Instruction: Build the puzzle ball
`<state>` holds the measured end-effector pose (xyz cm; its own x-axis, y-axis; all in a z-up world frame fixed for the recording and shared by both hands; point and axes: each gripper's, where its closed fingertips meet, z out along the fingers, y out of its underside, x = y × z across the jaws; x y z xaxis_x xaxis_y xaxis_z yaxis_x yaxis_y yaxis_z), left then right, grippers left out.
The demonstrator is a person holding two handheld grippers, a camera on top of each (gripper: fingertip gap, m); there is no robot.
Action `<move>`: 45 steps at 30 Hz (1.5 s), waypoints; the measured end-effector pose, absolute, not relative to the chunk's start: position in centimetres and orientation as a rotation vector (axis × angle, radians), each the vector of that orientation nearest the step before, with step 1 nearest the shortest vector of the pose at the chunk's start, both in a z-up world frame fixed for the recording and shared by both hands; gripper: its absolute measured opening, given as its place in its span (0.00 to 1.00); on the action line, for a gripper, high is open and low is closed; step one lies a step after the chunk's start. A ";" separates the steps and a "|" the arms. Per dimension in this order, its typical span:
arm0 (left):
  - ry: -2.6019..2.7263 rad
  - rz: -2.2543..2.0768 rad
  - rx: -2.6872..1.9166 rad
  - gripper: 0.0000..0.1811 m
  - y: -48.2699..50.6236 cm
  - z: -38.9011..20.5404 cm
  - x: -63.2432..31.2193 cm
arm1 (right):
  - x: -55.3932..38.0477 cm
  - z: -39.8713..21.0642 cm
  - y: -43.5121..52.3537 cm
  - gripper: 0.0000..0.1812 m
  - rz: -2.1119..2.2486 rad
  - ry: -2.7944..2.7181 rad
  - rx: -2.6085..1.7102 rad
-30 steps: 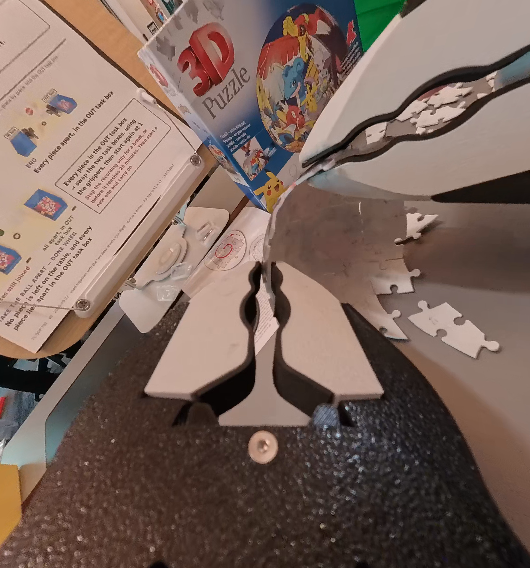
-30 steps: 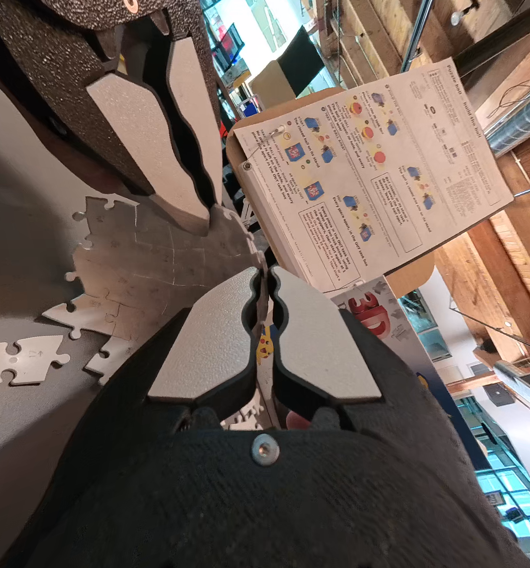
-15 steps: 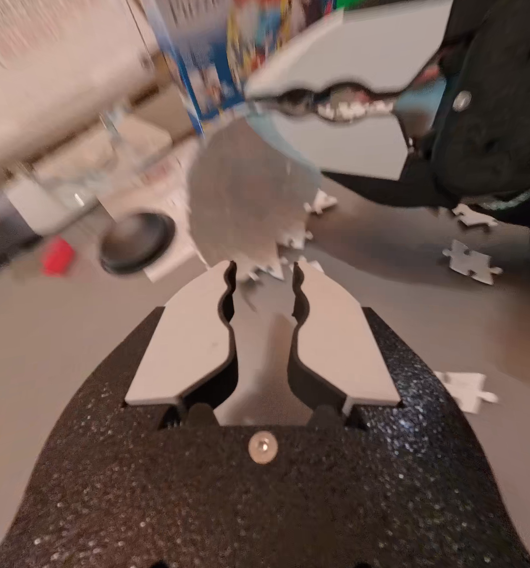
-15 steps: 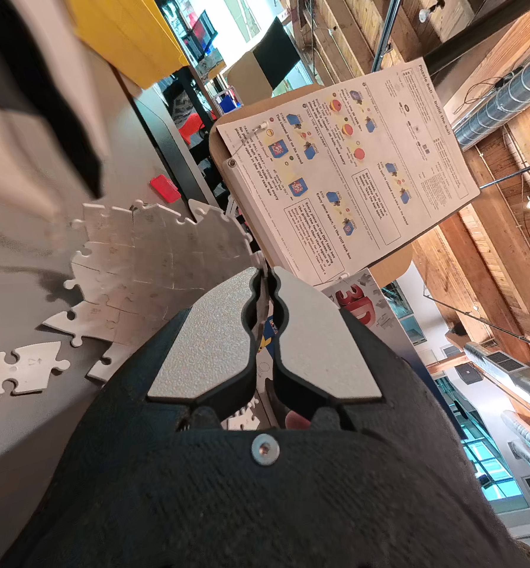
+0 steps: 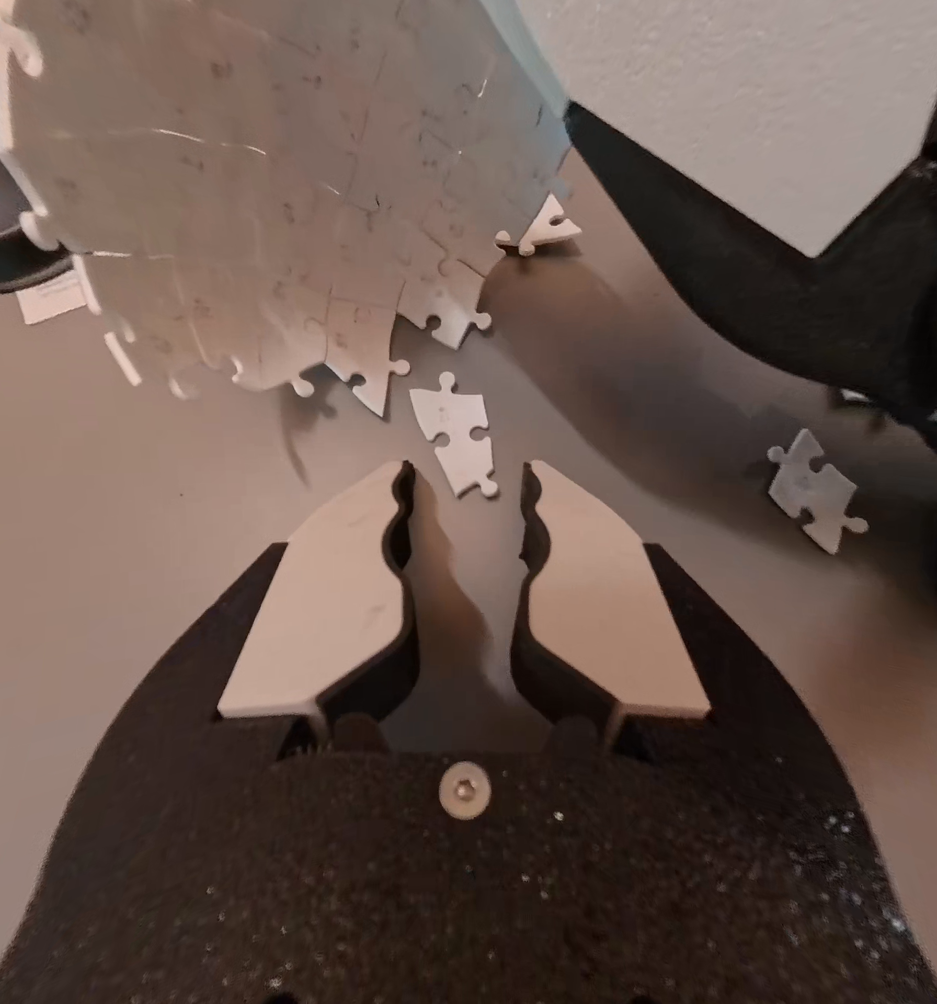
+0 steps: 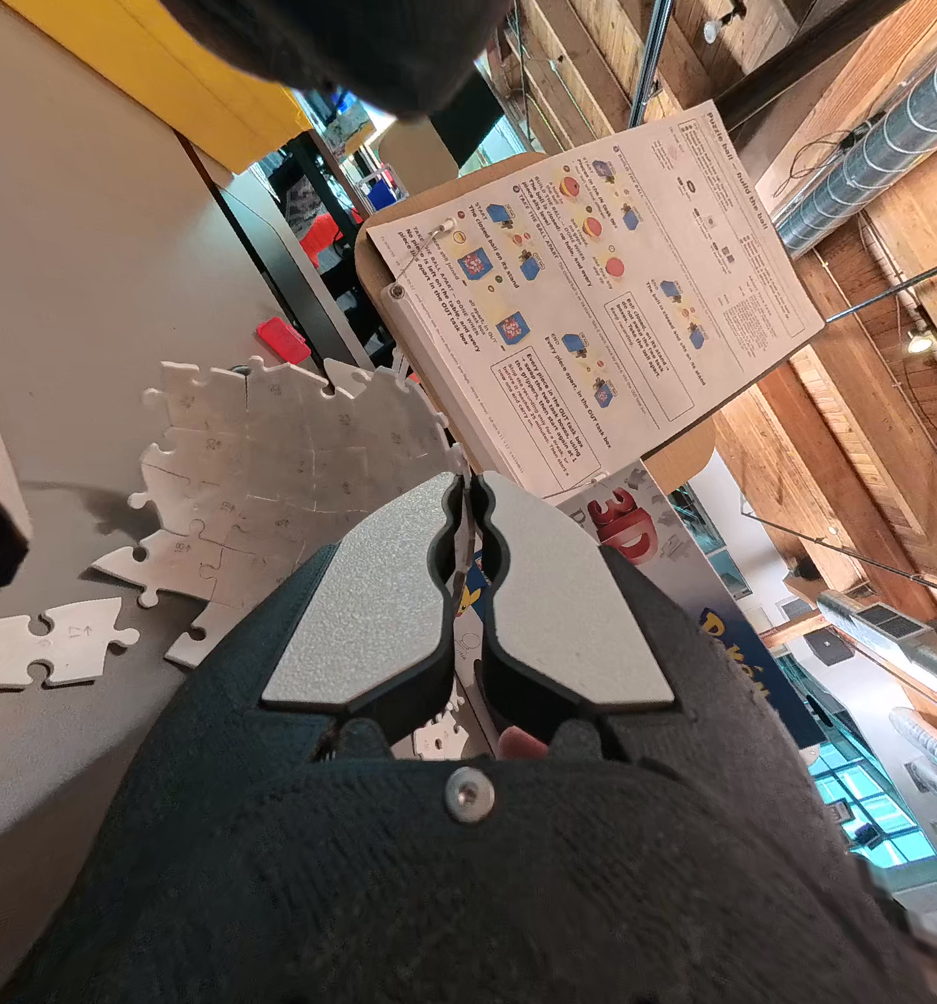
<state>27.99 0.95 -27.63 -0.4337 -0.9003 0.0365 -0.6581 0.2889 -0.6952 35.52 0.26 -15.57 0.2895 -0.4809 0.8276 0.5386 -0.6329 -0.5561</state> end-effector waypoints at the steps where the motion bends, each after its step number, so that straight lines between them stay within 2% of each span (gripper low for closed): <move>1: 2.198 -0.898 -1.393 0.19 1.0 -27.7 28.2 | 35.5 -15.6 0.2 0.02 -1.485 -0.051 -1.693; 5: 2.215 -0.901 -1.371 0.10 0.9 -27.7 28.2 | 35.5 -15.5 0.2 0.02 -1.477 -0.050 -1.682; 7: 2.221 -0.904 -1.363 0.09 1.1 -27.7 28.3 | 35.5 -15.5 0.1 0.02 -1.474 -0.051 -1.676; 25: 2.332 -0.803 -0.854 0.10 2.1 -26.8 31.5 | 35.5 -15.5 0.0 0.02 -1.477 -0.067 -1.655; 29: 2.305 -0.889 -0.762 0.11 1.5 -26.2 31.3 | 35.5 -15.5 0.1 0.02 -1.480 -0.070 -1.654; 33: 2.301 -0.873 -0.720 0.15 1.8 -26.1 31.2 | 35.5 -15.5 0.1 0.02 -1.481 -0.070 -1.653; 45: 2.347 -0.880 -0.806 0.17 1.2 -26.7 32.1 | 35.5 -15.5 0.1 0.02 -1.478 -0.074 -1.646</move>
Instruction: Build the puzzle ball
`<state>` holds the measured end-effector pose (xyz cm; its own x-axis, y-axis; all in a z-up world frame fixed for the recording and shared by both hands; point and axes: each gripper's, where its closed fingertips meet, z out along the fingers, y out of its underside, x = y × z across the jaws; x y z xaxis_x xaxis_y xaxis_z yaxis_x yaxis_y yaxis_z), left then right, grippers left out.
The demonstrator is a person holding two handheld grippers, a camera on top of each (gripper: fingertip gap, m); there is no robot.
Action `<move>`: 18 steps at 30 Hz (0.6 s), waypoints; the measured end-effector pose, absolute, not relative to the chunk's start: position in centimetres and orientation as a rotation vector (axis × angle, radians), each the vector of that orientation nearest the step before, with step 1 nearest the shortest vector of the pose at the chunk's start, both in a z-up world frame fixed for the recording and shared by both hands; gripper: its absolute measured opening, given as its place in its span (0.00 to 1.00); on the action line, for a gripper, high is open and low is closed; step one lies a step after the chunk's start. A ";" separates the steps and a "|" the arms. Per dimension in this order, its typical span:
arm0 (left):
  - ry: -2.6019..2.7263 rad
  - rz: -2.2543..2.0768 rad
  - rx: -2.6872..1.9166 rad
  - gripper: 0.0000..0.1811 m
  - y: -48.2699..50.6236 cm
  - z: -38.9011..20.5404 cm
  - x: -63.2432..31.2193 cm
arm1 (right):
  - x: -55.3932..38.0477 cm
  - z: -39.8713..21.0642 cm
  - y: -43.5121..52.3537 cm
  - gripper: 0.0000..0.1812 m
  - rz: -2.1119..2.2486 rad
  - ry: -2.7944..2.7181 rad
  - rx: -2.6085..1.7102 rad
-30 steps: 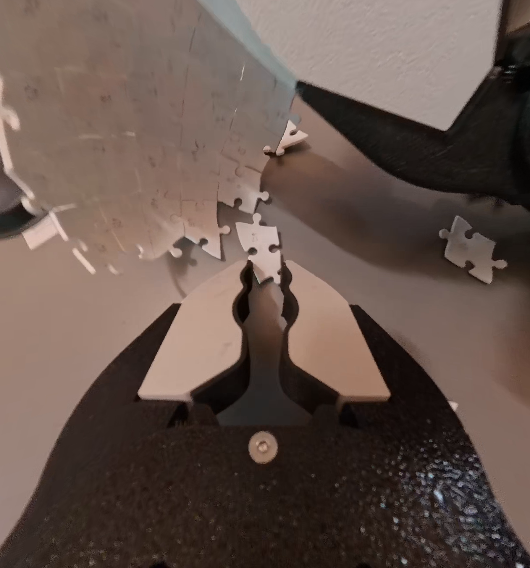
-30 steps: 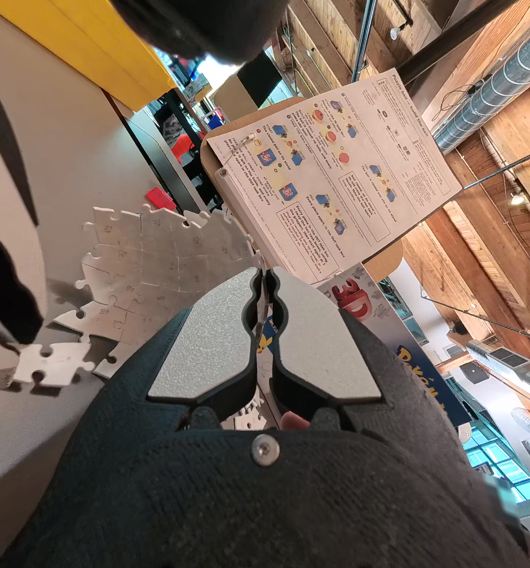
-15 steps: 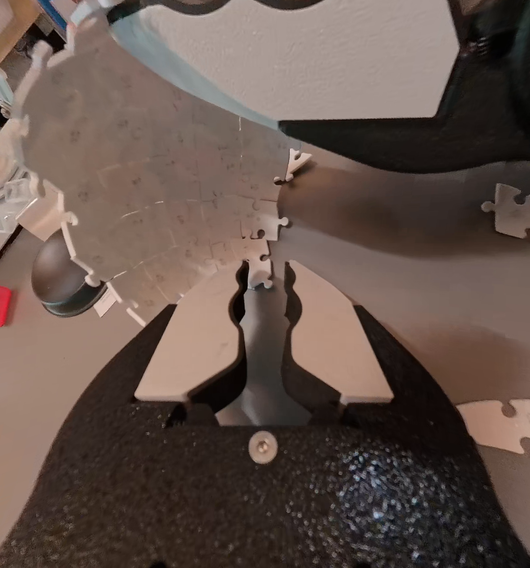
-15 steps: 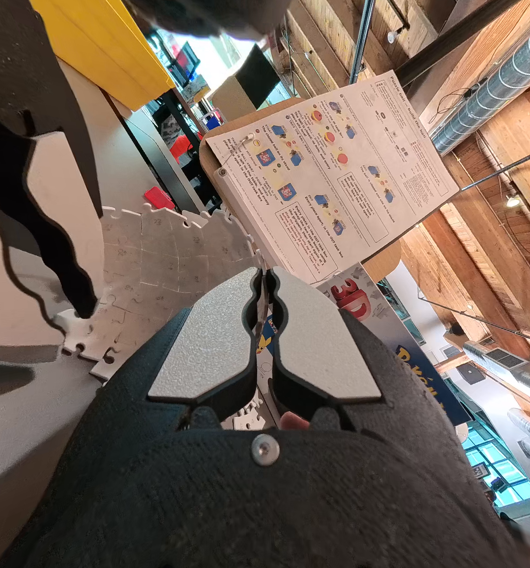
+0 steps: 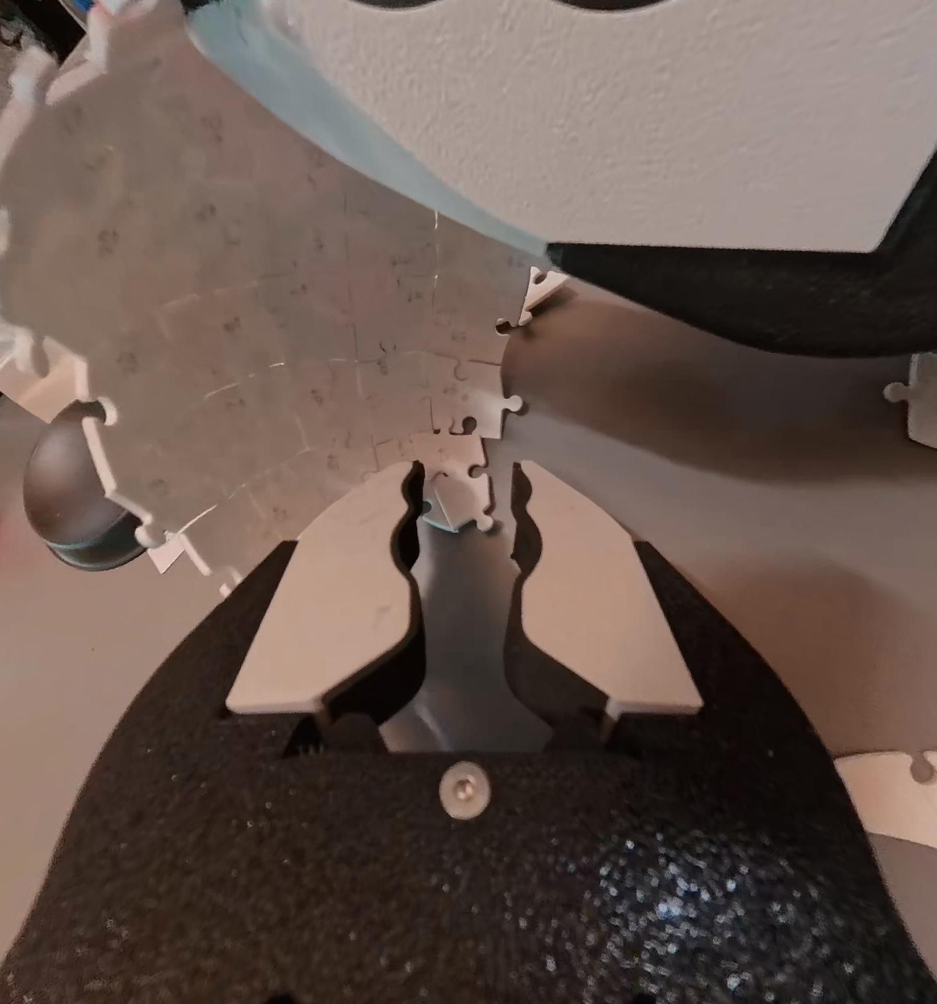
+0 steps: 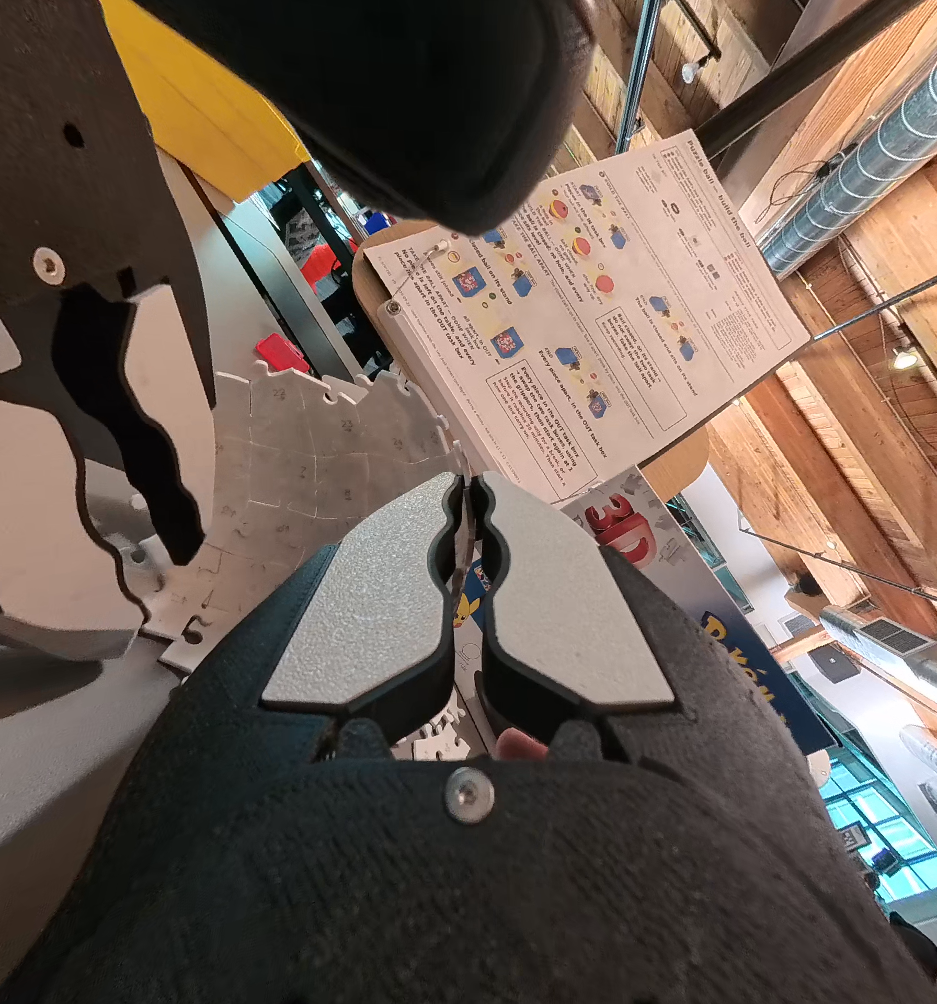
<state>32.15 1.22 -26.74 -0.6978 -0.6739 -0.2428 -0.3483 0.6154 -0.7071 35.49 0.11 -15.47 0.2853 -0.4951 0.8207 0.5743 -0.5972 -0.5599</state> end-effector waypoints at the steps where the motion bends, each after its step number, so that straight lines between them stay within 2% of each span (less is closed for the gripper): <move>1: 2.354 -0.879 -0.801 0.16 1.1 -26.8 32.1 | 35.5 -15.5 0.1 0.02 -1.477 -0.073 -1.645; 6: 2.399 -0.902 -0.752 0.14 0.3 -26.9 31.7 | 35.5 -15.5 0.1 0.02 -1.475 -0.071 -1.645; 10: 2.390 -0.912 -0.753 0.16 0.2 -26.7 31.8 | 35.5 -15.5 0.1 0.02 -1.475 -0.068 -1.644; 16: 2.377 -0.863 -1.013 0.26 0.4 -26.2 31.5 | 35.6 -15.5 0.0 0.02 -1.479 -0.064 -1.641; 18: 2.350 -0.811 -1.091 0.27 0.6 -26.3 31.3 | 35.6 -15.5 0.0 0.02 -1.477 -0.063 -1.639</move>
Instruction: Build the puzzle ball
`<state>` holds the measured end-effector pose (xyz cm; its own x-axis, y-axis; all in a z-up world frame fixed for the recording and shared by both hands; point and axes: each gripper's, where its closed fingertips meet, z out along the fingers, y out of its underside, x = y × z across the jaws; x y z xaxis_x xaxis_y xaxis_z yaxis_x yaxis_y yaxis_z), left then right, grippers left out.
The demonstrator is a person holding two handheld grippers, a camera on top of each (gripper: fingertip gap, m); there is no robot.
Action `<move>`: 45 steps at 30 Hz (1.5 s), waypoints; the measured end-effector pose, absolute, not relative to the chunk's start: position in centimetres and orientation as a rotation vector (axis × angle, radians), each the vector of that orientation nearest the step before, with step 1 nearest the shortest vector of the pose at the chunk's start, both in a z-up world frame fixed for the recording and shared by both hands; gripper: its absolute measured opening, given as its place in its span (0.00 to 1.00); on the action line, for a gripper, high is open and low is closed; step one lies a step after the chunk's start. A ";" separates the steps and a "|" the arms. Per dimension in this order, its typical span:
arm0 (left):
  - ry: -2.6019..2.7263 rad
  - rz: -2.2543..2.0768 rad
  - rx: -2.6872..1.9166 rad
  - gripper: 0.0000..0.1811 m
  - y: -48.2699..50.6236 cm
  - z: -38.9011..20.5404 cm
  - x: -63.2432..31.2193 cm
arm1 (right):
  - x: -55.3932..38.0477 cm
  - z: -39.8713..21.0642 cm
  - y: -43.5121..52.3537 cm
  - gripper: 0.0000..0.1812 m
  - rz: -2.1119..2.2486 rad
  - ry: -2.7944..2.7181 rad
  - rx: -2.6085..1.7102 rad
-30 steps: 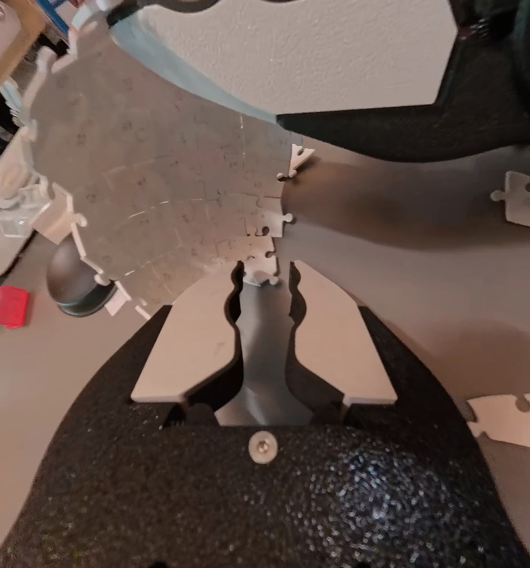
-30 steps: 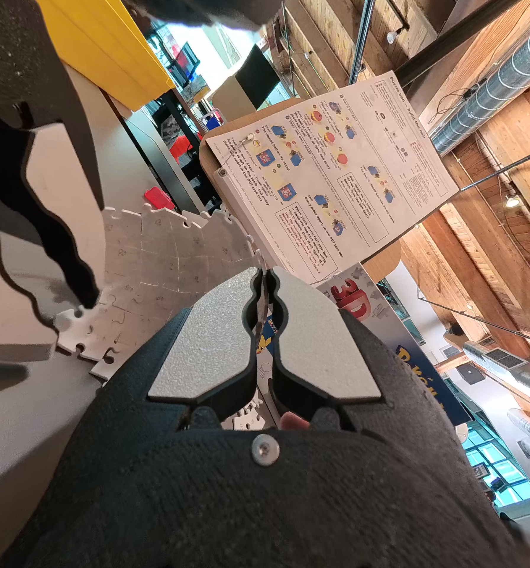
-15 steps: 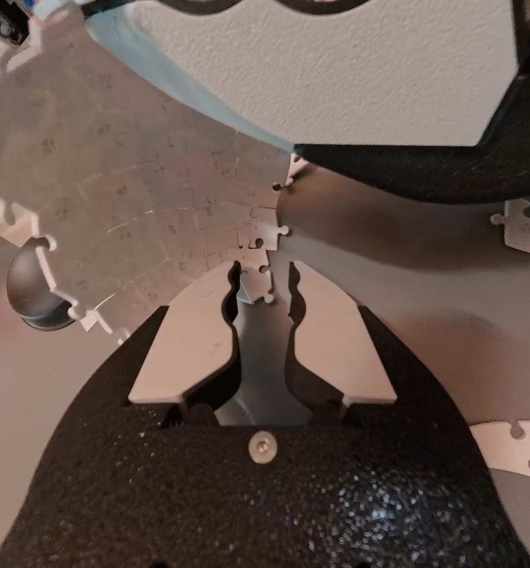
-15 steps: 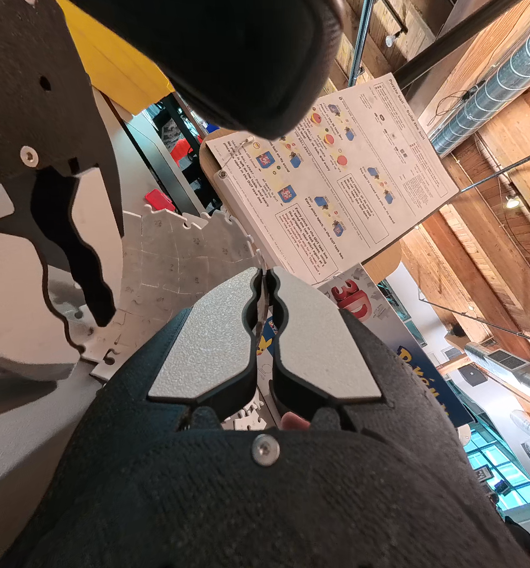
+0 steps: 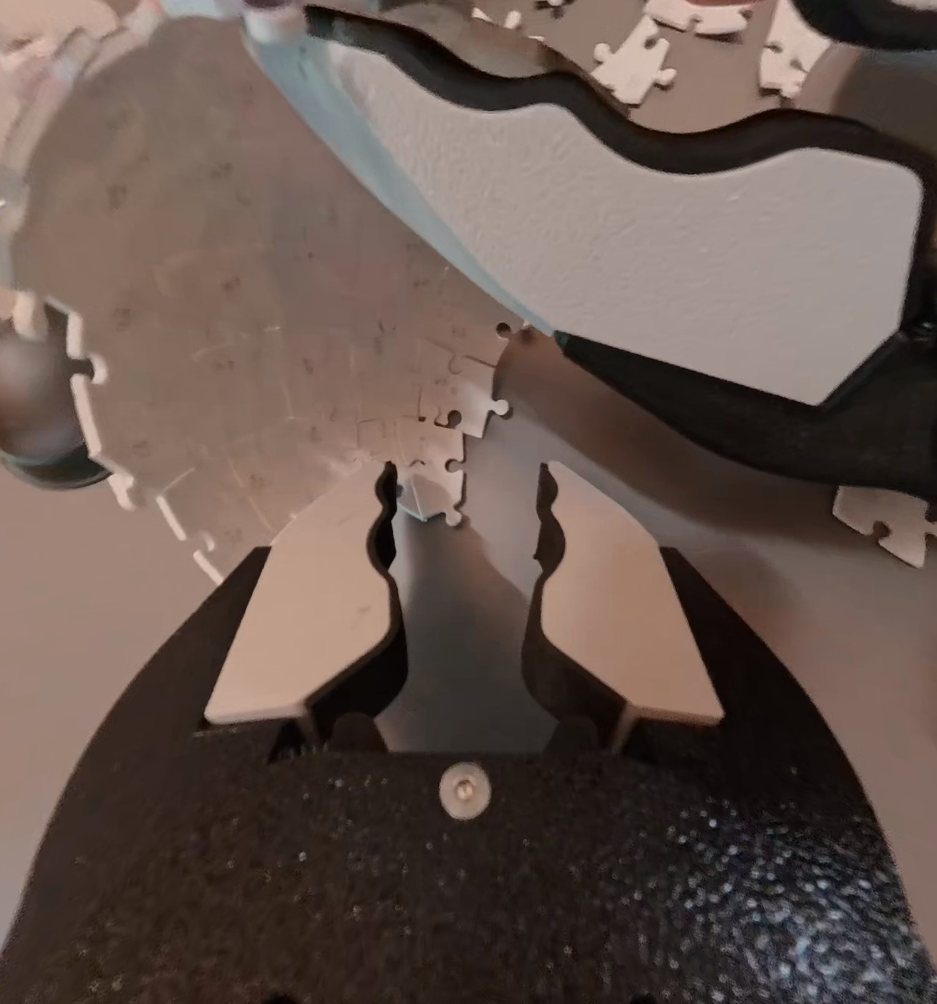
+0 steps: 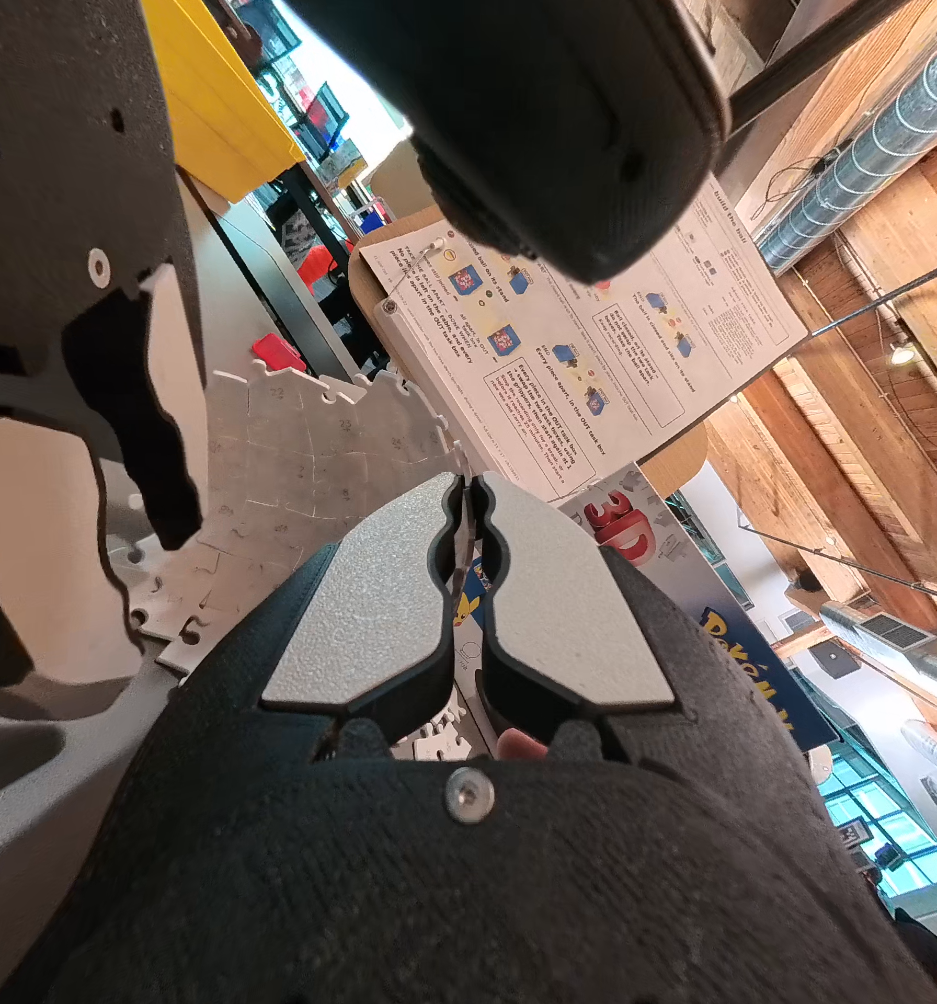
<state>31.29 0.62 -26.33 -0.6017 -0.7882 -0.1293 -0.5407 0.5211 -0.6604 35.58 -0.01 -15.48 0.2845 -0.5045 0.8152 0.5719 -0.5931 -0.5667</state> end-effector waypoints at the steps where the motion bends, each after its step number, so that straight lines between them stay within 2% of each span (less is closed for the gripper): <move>1: 2.318 -0.801 -1.115 0.26 0.8 -26.3 31.4 | 35.6 -15.5 0.0 0.02 -1.476 -0.063 -1.637; 12: 2.306 -0.735 -1.273 0.21 1.1 -27.5 31.5 | 35.5 -15.5 0.0 0.02 -1.465 -0.055 -1.629; 17: 2.408 -0.728 -1.125 0.20 1.0 -27.4 31.4 | 35.6 -15.5 -0.1 0.02 -1.457 -0.047 -1.625; 20: 2.483 -0.757 -1.019 0.14 0.6 -27.5 30.9 | 35.6 -15.5 -0.2 0.02 -1.458 -0.046 -1.624; 28: 2.441 -0.781 -0.774 0.19 0.4 -26.5 31.3 | 35.6 -15.6 -0.3 0.02 -1.454 -0.045 -1.623; 31: 2.383 -0.818 -0.642 0.14 0.2 -25.7 31.1 | 35.6 -15.6 -0.3 0.02 -1.454 -0.047 -1.623; 33: 2.338 -0.815 -0.709 0.10 0.9 -25.6 31.4 | 35.6 -15.6 -0.2 0.02 -1.453 -0.049 -1.622; 36: 2.397 -0.851 -0.831 0.17 0.6 -26.6 30.7 | 35.6 -15.6 -0.1 0.02 -1.452 -0.054 -1.621; 45: 2.332 -0.784 -0.937 0.16 1.6 -27.1 31.4 | 35.6 -15.6 -0.2 0.02 -1.452 -0.056 -1.621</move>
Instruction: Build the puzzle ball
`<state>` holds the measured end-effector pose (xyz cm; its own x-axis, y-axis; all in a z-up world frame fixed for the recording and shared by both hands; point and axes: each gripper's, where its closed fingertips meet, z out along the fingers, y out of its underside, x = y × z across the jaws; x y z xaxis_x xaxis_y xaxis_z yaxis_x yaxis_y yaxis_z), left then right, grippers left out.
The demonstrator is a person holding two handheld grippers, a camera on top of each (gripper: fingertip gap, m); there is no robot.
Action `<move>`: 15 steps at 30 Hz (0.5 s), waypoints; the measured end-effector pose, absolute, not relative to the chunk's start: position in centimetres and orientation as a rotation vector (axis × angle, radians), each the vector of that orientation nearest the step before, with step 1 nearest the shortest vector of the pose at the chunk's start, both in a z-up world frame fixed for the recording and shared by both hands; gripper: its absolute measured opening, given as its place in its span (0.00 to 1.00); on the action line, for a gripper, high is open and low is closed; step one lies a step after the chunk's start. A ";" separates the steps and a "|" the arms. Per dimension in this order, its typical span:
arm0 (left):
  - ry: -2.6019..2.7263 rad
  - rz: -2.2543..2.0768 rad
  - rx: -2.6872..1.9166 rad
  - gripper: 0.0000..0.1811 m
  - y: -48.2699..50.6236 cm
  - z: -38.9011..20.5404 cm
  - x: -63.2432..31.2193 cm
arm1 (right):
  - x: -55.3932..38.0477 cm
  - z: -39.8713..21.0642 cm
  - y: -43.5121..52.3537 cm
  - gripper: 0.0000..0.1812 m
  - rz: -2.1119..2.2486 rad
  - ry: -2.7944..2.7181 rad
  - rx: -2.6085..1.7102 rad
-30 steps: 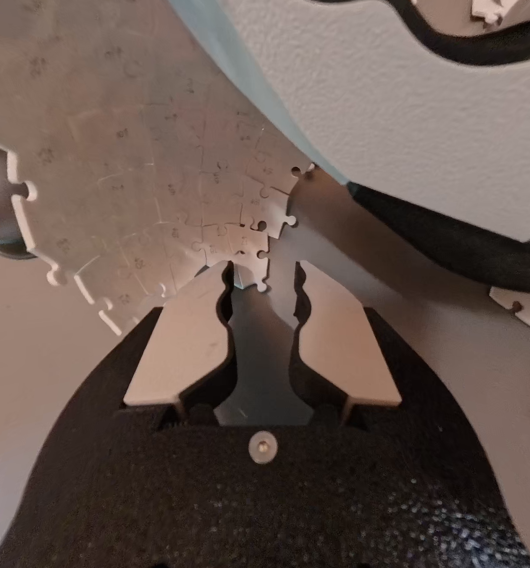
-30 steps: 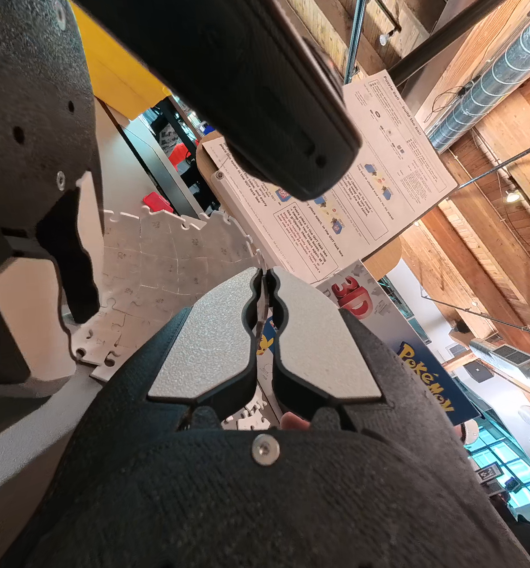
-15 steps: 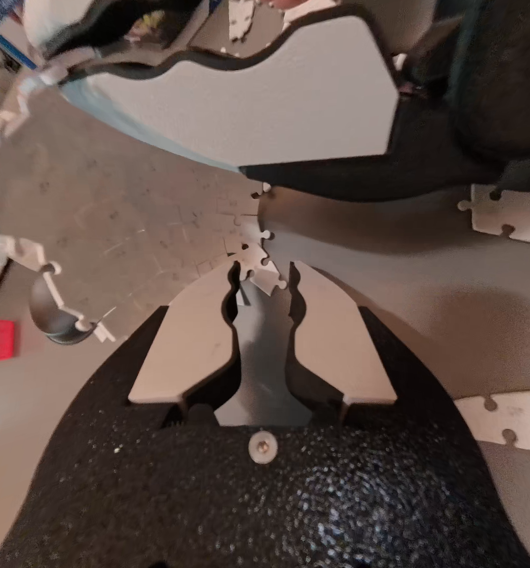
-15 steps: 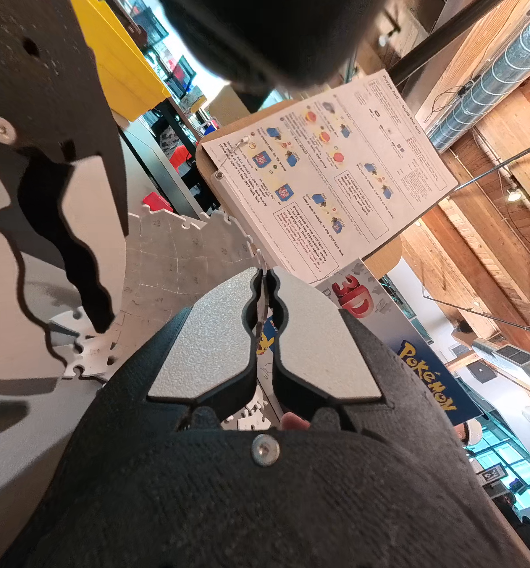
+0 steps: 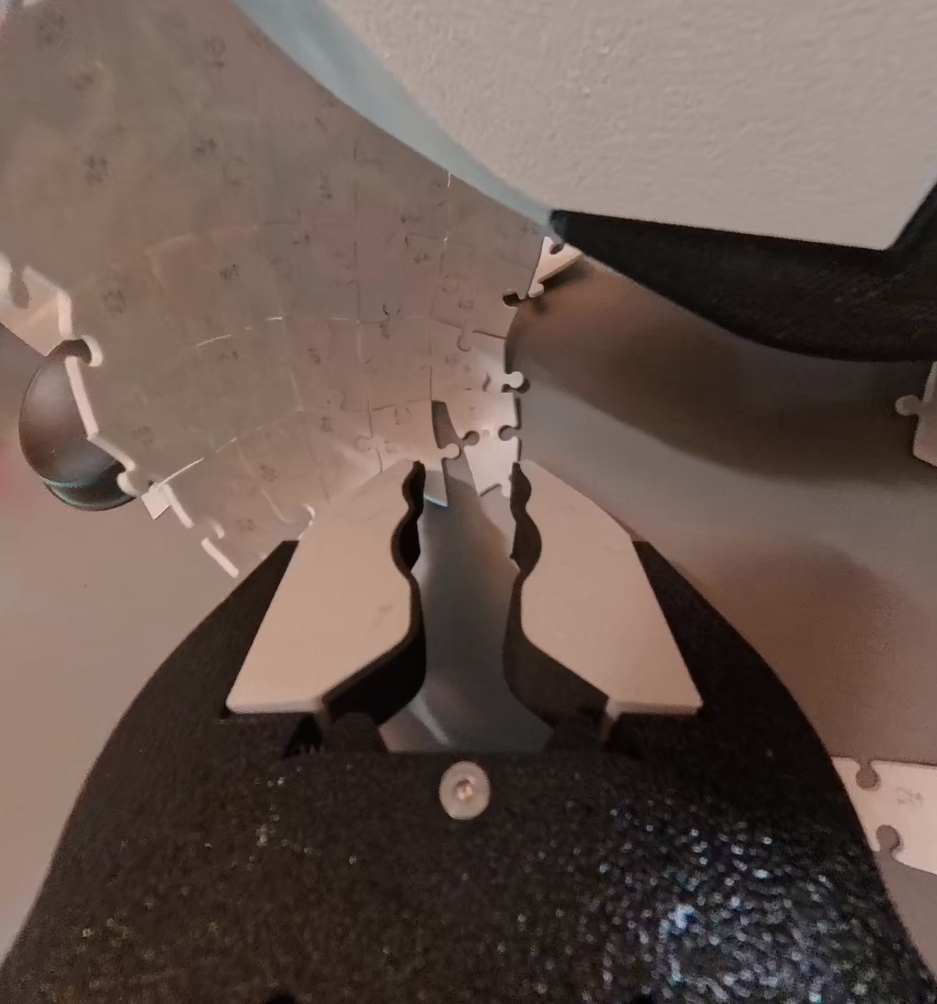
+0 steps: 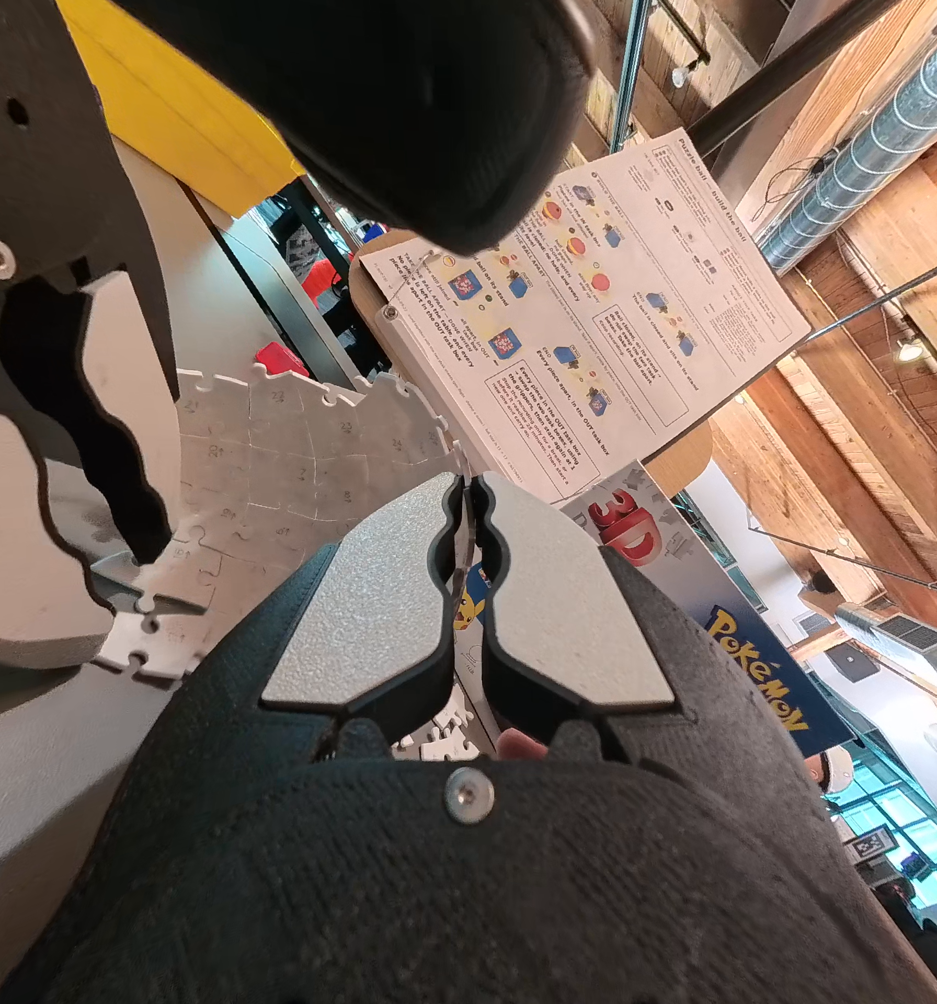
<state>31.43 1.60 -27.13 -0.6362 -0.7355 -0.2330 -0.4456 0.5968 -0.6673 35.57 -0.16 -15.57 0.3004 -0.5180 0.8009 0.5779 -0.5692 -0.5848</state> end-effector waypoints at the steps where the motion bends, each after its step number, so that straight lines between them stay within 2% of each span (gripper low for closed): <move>1: 2.331 -0.784 -0.937 0.16 1.6 -27.1 31.4 | 35.6 -15.6 -0.2 0.02 -1.453 -0.057 -1.622; 8: 2.333 -0.856 -0.812 0.13 0.1 -26.4 31.2 | 35.6 -15.6 -0.2 0.02 -1.451 -0.054 -1.621; 15: 2.356 -0.943 -1.040 0.11 -0.4 -26.9 32.1 | 35.6 -15.6 -0.1 0.02 -1.450 -0.055 -1.619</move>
<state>32.07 -0.43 -26.95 -0.6453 -0.7594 -0.0827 -0.4925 0.4964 -0.7149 35.58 -0.14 -15.55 0.3019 -0.5197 0.7992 0.5791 -0.5660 -0.5868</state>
